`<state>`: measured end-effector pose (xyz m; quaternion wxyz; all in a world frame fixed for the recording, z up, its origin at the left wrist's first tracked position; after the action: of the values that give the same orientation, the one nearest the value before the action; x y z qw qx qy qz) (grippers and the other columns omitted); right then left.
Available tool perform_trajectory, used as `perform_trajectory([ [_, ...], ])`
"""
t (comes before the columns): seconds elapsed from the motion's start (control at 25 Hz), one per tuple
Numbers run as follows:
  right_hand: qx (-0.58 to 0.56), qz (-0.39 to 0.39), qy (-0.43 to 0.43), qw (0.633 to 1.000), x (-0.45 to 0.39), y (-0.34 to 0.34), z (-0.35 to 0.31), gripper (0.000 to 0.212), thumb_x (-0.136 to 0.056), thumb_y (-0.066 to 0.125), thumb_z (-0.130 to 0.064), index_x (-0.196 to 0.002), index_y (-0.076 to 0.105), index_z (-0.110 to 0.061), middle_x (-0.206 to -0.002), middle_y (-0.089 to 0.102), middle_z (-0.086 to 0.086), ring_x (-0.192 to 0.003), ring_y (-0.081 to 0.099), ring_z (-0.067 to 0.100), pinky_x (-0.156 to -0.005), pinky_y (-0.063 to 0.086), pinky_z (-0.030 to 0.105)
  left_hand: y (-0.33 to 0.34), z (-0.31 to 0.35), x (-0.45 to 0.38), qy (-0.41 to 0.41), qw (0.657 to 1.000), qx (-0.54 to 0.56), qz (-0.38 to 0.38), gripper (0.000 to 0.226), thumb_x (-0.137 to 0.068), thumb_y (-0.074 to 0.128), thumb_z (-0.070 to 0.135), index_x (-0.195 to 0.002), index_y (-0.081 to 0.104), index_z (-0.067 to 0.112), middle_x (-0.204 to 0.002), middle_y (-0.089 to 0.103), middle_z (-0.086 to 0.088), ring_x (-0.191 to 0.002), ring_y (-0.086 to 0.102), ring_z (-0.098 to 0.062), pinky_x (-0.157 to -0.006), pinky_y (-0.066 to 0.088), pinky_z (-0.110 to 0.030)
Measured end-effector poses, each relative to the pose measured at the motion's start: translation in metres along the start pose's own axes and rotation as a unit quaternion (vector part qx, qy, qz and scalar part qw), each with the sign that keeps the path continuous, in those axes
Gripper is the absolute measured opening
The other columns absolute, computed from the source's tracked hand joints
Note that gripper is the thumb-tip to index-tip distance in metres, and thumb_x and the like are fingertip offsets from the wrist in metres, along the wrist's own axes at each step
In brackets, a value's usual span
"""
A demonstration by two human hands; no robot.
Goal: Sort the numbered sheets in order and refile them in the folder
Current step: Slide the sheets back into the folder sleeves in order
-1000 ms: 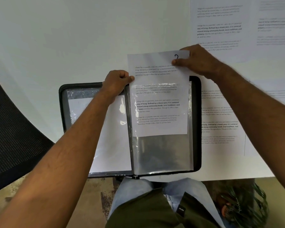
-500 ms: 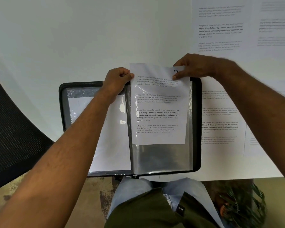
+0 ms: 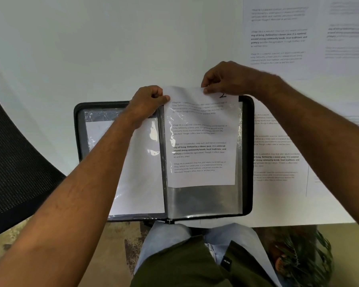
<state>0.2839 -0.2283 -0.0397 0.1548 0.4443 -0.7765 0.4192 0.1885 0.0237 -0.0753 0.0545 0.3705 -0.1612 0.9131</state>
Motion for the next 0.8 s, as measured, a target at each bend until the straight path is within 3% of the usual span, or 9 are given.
perform_trajectory([
  [0.2, 0.124, -0.052, 0.004, 0.991, -0.002, 0.008, -0.012, 0.018, -0.095, 0.072, -0.032, -0.110, 0.073, -0.023, -0.085, 0.060, -0.017, -0.085, 0.059, 0.012, -0.081, 0.042, 0.030, 0.001, -0.001, 0.000, 0.004, 0.999, 0.030, 0.009, 0.005, -0.094, 0.072, 0.021, -0.092, 0.068, 0.020, -0.088, 0.060, -0.008, -0.078, 0.056, -0.020, -0.064, 0.055, -0.030],
  [0.36, 0.215, -0.042, 0.011, 0.976, 0.001, 0.005, -0.018, 0.016, -0.095, 0.070, -0.035, -0.109, 0.070, -0.026, -0.090, 0.057, -0.012, -0.089, 0.056, 0.016, -0.078, 0.040, 0.033, 0.002, -0.002, 0.000, 0.013, 1.000, 0.013, 0.018, 0.010, -0.094, 0.073, 0.025, -0.086, 0.069, 0.021, -0.084, 0.063, -0.005, -0.074, 0.056, -0.017, -0.067, 0.055, -0.032],
  [0.52, 0.193, -0.043, 0.007, 0.980, -0.001, 0.002, -0.021, 0.010, -0.093, 0.073, -0.035, -0.098, 0.070, -0.027, -0.091, 0.065, -0.010, -0.087, 0.059, 0.015, -0.076, 0.040, 0.031, 0.002, -0.001, 0.000, 0.028, 0.999, -0.038, -0.005, 0.017, -0.096, 0.070, 0.023, -0.080, 0.067, 0.021, -0.079, 0.063, -0.002, -0.073, 0.056, -0.015, -0.070, 0.056, -0.036],
  [0.64, 0.195, -0.066, 0.004, 0.979, -0.004, 0.006, -0.022, 0.009, -0.092, 0.073, -0.033, -0.091, 0.065, -0.031, -0.087, 0.063, -0.013, -0.088, 0.060, 0.016, -0.076, 0.040, 0.031, 0.001, -0.001, -0.002, 0.031, 0.998, -0.053, -0.027, 0.014, -0.098, 0.068, 0.021, -0.086, 0.068, 0.015, -0.080, 0.060, -0.002, -0.072, 0.054, -0.013, -0.070, 0.053, -0.034],
  [0.8, 0.218, -0.118, 0.005, 0.969, -0.005, 0.014, -0.029, 0.010, -0.091, 0.075, -0.030, -0.088, 0.066, -0.034, -0.079, 0.059, -0.020, -0.077, 0.055, 0.006, -0.068, 0.038, 0.028, 0.002, -0.001, -0.002, 0.045, 0.996, -0.077, -0.023, 0.011, -0.097, 0.067, 0.018, -0.088, 0.072, 0.023, -0.081, 0.064, 0.005, -0.072, 0.054, -0.007, -0.066, 0.050, -0.028],
])
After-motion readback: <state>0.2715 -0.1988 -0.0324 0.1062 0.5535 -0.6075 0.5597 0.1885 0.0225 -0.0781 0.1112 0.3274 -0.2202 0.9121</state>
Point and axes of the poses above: each hand's wrist, its own x-axis away from the middle knuckle, its own y-axis out of the palm, z = x × y, the point moved 2 cm from there along -x, towards the middle knuckle
